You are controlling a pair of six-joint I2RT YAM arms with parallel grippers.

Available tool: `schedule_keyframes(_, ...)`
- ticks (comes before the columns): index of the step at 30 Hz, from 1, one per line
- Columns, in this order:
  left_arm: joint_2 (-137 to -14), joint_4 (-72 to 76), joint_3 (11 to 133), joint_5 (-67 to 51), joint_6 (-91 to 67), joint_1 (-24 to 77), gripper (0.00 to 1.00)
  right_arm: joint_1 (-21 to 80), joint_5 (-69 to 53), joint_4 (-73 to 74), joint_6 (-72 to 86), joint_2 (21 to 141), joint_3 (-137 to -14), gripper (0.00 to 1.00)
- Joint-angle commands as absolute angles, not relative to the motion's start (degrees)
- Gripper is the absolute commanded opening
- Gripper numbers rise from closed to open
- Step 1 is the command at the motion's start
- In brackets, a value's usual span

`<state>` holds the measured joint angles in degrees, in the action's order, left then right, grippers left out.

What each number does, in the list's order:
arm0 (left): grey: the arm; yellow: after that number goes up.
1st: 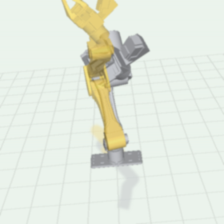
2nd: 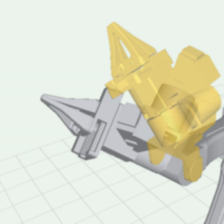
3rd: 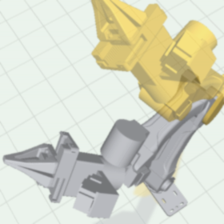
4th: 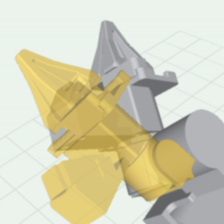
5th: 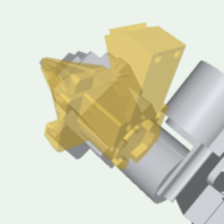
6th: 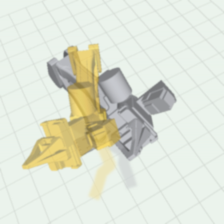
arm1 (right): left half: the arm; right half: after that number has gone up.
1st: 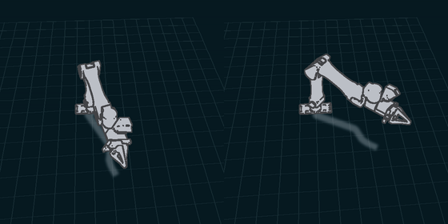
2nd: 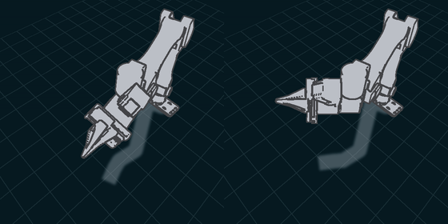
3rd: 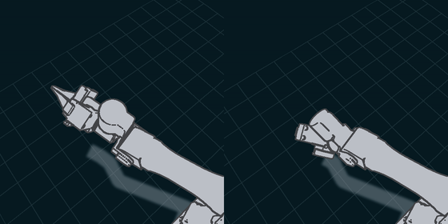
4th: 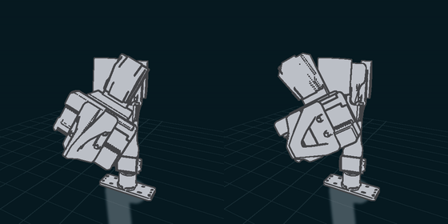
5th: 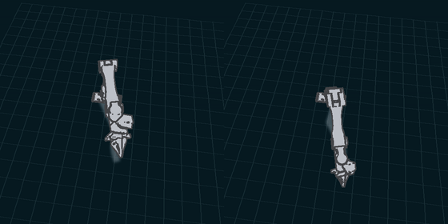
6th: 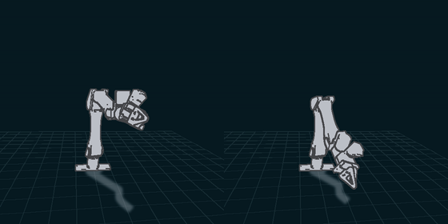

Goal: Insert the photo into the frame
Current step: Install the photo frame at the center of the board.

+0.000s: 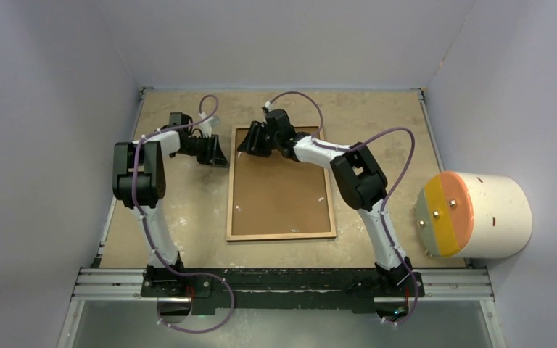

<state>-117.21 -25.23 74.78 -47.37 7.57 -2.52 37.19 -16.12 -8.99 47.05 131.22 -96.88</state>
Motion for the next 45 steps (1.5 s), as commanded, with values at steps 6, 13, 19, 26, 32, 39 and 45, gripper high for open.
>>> schedule_keyframes(6, -118.72, -24.23, 76.57, -49.24, 6.57, -1.84, 0.30, 37.53, -18.66, -9.67, 49.58, 133.95, -100.62, 0.46)
schedule_keyframes(13, -119.15, -24.44, 76.55, -47.03, 6.90, -1.58, 0.29, 37.71, -19.08, -9.84, 50.33, 135.66, -101.22, 0.45)
schedule_keyframes(19, -119.03, -24.46, 76.21, -46.07, 7.47, -1.50, 0.28, 38.06, -19.91, -9.67, 51.06, 137.21, -102.86, 0.44)
schedule_keyframes(26, -118.79, -25.25, 76.25, -45.83, 8.44, -1.15, 0.28, 38.23, -20.30, -9.49, 51.39, 138.50, -104.41, 0.42)
schedule_keyframes(32, -118.72, -25.41, 76.38, -45.68, 8.63, -0.97, 0.28, 38.23, -20.26, -9.32, 51.41, 139.37, -105.01, 0.40)
schedule_keyframes(39, -118.92, -25.59, 76.55, -45.37, 8.87, -0.70, 0.28, 38.23, -19.67, -8.25, 51.07, 139.82, -105.97, 0.39)
schedule_keyframes(45, -119.05, -25.75, 76.66, -45.34, 9.05, -0.53, 0.28, 38.23, -20.04, -8.28, 51.33, 140.97, -107.00, 0.38)
